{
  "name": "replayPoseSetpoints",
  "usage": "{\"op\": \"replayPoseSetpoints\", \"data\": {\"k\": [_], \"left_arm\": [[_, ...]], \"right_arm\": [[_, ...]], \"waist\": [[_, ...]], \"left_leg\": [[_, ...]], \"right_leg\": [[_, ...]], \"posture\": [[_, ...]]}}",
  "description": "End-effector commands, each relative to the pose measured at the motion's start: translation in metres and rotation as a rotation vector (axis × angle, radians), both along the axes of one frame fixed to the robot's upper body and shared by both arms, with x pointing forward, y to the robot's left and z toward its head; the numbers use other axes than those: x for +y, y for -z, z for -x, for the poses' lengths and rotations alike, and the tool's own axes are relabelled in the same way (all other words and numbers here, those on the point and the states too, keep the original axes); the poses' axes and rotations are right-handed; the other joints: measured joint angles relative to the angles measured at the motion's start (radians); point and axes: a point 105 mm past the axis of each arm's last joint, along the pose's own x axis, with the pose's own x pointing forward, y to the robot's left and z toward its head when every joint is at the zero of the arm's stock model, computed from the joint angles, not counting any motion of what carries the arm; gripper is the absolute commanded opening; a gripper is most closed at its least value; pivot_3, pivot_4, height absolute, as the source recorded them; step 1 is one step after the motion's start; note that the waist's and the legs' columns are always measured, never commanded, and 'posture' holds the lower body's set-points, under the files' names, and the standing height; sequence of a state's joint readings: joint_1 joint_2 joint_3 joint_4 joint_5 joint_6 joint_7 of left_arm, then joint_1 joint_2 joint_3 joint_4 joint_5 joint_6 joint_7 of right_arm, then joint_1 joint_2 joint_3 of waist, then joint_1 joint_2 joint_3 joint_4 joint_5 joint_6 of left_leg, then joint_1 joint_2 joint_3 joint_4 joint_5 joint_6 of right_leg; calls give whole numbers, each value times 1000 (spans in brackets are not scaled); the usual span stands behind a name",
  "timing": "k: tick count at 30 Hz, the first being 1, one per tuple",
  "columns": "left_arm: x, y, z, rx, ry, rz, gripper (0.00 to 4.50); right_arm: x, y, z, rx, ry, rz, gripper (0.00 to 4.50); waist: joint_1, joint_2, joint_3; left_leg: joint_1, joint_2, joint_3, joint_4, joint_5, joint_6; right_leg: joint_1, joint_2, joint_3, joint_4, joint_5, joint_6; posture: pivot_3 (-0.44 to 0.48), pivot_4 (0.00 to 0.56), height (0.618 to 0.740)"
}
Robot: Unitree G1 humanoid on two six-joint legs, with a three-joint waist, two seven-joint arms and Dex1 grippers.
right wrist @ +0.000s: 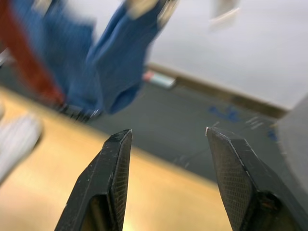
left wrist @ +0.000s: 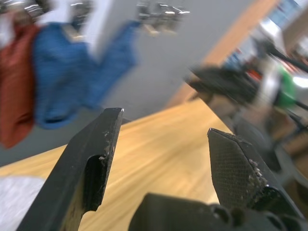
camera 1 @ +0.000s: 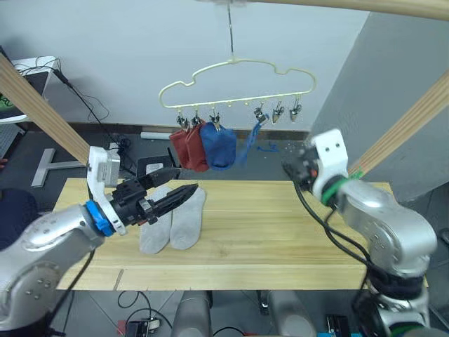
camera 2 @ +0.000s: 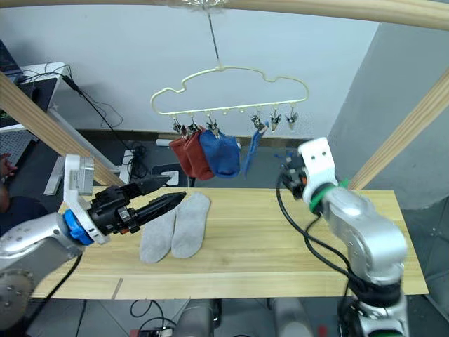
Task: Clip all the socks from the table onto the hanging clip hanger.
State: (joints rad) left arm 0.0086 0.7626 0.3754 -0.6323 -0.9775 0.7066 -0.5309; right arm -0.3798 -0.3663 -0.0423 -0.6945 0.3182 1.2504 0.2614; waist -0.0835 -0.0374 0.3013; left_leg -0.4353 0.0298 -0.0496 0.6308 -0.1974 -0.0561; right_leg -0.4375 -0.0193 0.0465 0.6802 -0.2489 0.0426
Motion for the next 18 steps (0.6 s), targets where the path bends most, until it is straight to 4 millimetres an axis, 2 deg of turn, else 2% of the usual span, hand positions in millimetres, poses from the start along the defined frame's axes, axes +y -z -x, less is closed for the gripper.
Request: {"op": "replayPoseSetpoints", "data": {"k": [1, 4, 6, 8, 12, 14, 18], "left_arm": [[6, 10, 0, -43, -84, -26, 3225], [10, 23, 2, -27, -137, -38, 3225], [15, 38, 6, -30, -205, -49, 3225], [22, 60, 13, 31, -281, -68, 3225], [28, 75, 26, 11, -346, -85, 3225], [29, 81, 29, 26, -351, -104, 3225], [18, 89, 38, 66, -376, -36, 3225]], "right_arm": [[1, 2, 22, -40, -111, -15, 2543], [-2, 17, 34, -14, -143, -21, 2543], [-2, 31, 52, -21, -187, -21, 2543], [-5, 41, 62, -38, -179, -36, 2543], [-14, 53, 68, -39, -154, -39, 2543], [-15, 56, 69, -26, -159, -35, 2543], [-20, 60, 68, -40, -151, -34, 2543]], "waist": [[-2, 0, 0], [-7, 0, -1], [-7, 1, -7], [-7, 1, -19], [-11, -2, -24], [-10, -3, -27], [-7, -4, -42]], "left_leg": [[0, 0, 1, 0, 0, 0], [1, 0, 1, 0, 0, 0], [2, 1, 2, 0, 0, 0], [2, 1, 2, 0, 0, 0], [3, 1, 4, 1, 0, 0], [4, 1, 4, 3, 1, 1], [5, 1, 4, 4, 1, 2]], "right_leg": [[0, 0, 1, 0, 0, 0], [1, 1, 1, 0, 0, 0], [0, 1, 2, 1, 0, 1], [1, 1, 2, 0, -2, 3], [2, 1, 4, 0, -3, 5], [3, 1, 4, 0, -3, -1], [6, 0, 3, -1, -1, -3]], "posture": [[-163, 259, 740], [-163, 259, 740], [-159, 243, 740], [-152, 235, 740], [-147, 229, 740], [-147, 229, 740], [-134, 206, 740]]}}
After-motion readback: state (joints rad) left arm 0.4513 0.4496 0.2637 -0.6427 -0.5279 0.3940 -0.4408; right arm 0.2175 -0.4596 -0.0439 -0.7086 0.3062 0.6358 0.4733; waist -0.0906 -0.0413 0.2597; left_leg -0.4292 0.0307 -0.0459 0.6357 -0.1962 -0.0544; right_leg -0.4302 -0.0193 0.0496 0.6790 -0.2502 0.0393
